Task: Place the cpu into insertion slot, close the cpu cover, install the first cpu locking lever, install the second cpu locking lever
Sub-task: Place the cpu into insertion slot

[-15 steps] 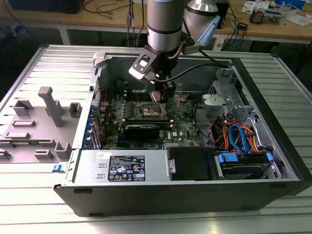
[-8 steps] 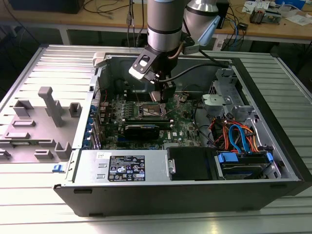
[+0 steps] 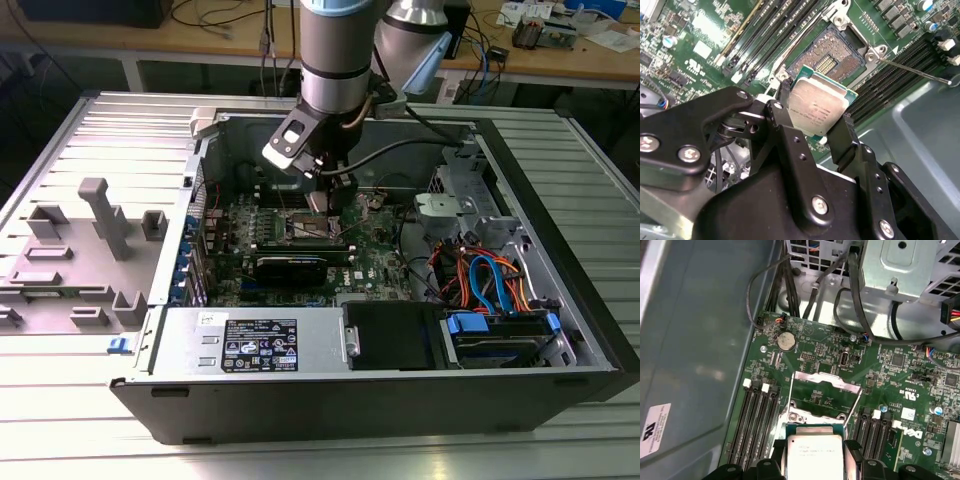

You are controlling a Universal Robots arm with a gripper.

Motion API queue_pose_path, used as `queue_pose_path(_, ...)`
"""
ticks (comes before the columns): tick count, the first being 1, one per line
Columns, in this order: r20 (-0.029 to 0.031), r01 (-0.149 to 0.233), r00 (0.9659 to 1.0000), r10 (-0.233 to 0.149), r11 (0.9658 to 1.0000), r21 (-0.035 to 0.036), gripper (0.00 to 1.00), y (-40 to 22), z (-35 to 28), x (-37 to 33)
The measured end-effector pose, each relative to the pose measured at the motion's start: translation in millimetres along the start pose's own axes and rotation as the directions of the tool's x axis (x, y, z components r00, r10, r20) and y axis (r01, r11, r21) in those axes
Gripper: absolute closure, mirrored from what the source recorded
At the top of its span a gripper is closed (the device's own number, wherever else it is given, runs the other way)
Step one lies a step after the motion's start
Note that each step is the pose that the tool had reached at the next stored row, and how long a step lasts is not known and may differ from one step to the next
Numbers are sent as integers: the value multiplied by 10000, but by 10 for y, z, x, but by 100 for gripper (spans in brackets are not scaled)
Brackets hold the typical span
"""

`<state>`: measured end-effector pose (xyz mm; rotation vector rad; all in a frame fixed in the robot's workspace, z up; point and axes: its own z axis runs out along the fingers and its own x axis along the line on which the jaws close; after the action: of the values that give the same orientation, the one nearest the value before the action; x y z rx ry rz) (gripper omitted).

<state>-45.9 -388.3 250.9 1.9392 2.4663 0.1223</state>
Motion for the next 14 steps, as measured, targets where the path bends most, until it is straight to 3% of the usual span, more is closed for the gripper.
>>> queue_pose_path(3,9,-56,10000,56,10000,-2,45,-93,66,36)
queue_pose_path(6,41,-612,9981,612,9981,-30,45,-103,144,36)
queue_pose_path(11,90,-1422,9898,1423,9898,-71,45,-108,224,32)
queue_pose_path(14,116,-1915,9814,1916,9814,-100,45,-114,266,31)
